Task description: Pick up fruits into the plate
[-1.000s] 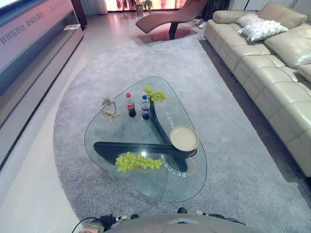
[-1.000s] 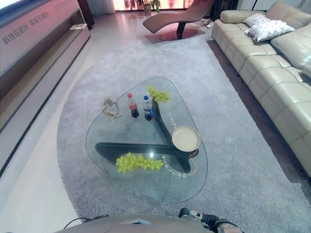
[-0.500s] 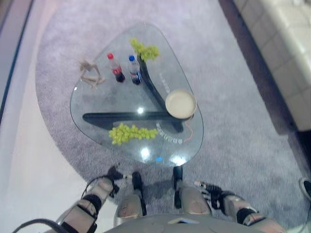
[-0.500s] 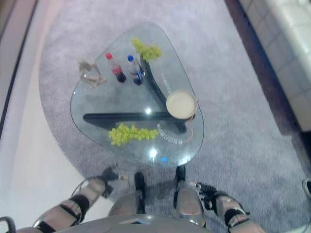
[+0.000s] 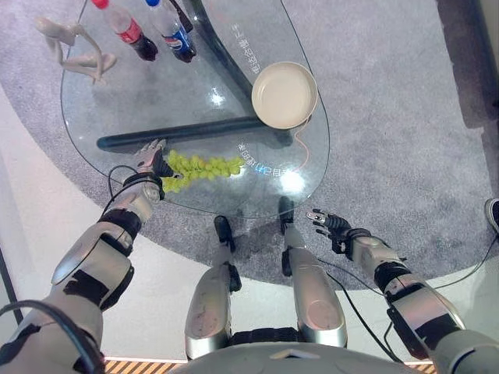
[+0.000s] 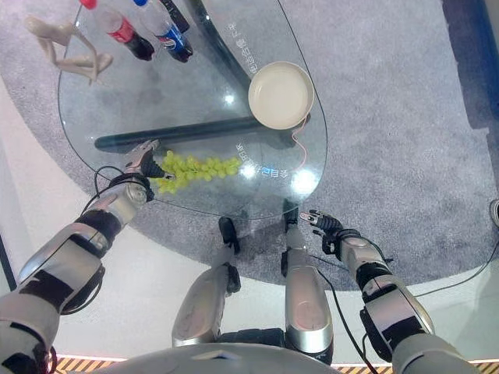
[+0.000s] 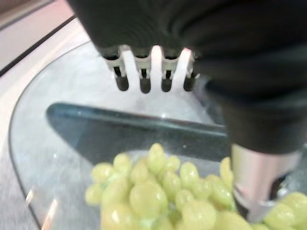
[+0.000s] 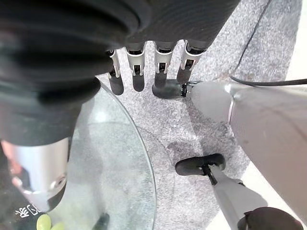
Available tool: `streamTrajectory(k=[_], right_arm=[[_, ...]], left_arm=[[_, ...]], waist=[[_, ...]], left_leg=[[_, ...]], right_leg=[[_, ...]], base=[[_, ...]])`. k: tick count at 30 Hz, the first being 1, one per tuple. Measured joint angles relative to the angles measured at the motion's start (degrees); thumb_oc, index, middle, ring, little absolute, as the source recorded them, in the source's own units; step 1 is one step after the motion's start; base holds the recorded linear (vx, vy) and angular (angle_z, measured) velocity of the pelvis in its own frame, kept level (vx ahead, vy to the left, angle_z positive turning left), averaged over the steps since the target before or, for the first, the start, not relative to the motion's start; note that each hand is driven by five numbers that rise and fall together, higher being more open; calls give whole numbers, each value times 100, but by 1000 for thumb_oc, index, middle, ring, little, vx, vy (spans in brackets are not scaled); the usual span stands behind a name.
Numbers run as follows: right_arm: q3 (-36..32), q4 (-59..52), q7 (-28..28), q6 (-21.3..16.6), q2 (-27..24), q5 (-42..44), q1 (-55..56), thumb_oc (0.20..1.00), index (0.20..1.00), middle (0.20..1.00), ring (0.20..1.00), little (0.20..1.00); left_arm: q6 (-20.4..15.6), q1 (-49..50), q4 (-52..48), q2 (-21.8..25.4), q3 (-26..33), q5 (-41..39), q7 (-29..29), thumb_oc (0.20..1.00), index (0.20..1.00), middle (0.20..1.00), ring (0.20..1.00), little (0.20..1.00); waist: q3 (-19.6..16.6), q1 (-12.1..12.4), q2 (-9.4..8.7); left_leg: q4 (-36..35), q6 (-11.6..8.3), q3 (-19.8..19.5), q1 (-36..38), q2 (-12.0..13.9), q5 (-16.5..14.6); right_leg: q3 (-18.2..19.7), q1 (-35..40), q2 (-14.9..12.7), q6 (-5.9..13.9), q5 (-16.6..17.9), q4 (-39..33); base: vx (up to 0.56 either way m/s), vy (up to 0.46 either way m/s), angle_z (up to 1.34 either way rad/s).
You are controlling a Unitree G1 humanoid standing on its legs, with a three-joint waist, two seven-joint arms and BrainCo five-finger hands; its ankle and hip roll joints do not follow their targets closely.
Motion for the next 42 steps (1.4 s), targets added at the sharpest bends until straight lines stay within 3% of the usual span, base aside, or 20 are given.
streamTrajectory(k=[5, 10, 18, 22, 29, 30, 35, 42], right_arm=[[-24, 126, -185, -20, 91, 213, -267, 1000, 1000, 1000, 1000, 1000], [-13, -248, -133, -436, 190, 304, 40, 1000, 1000, 1000, 1000, 1000], [17, -846, -188, -444, 197, 768, 312, 1000, 1000, 1000, 1000, 1000], [52, -877, -237, -441, 198, 946, 224, 1000, 1000, 1000, 1000, 1000], [204, -962, -155, -469, 289, 1336, 155, 1000, 1000, 1000, 1000, 1000], [213, -962, -138, -470, 306, 1408, 152, 1000, 1000, 1000, 1000, 1000], [219, -959, -44, -525, 480, 1664, 152, 1000, 1000, 1000, 1000, 1000], [223, -963, -4, -568, 488, 1953, 160, 1000, 1000, 1000, 1000, 1000]], left_arm=[[380, -225, 475, -111, -63, 253, 319, 1000, 1000, 1000, 1000, 1000], [655, -233, 586, -280, -215, 392, 404, 1000, 1000, 1000, 1000, 1000], [1152, -646, 822, -521, -569, 1078, 249, 1000, 1000, 1000, 1000, 1000], [1210, -716, 928, -609, -670, 1090, 218, 1000, 1000, 1000, 1000, 1000], [1667, -927, 1227, -685, -672, 1082, 889, 1000, 1000, 1000, 1000, 1000], [1704, -949, 1235, -683, -671, 1083, 964, 200, 200, 200, 200, 200], [1894, -1141, 1382, -631, -712, 1203, 1197, 200, 200, 200, 200, 200], [1895, -1294, 1453, -606, -712, 1303, 1208, 200, 200, 200, 200, 200]], waist=[[2, -12, -7], [33, -159, -83], [47, -412, -279], [46, -475, -286], [-2, -474, -500], [-17, -465, -552], [-182, -462, -840], [-212, -457, -887]], left_leg=[[197, -3, 47, -442, -7, -5], [382, 20, 174, -996, -44, -19], [688, 25, 170, -1624, 24, 1], [748, 17, 168, -1766, 42, -6], [980, 8, 172, -2086, 50, -84], [1092, -1, 169, -2163, 63, -139], [1420, -70, 149, -2501, 128, -246], [1560, -79, 106, -2705, 135, -255]], right_leg=[[109, -516, -15, -2, -1, 271], [310, -1260, -44, 5, -9, 692], [417, -1829, 15, 23, -18, 813], [429, -1962, 31, -22, 17, 845], [450, -2247, 21, -26, 20, 983], [453, -2297, 23, -24, 18, 1013], [449, -2509, 55, 0, -1, 1068], [448, -2660, 49, 0, -1, 1133]], base=[[-62, 14, -8], [-60, 0, -12], [-33, -56, -2], [-20, -58, -2], [-22, -57, -1], [-3, -70, 0], [2, -75, 0], [3, -12, 1]])
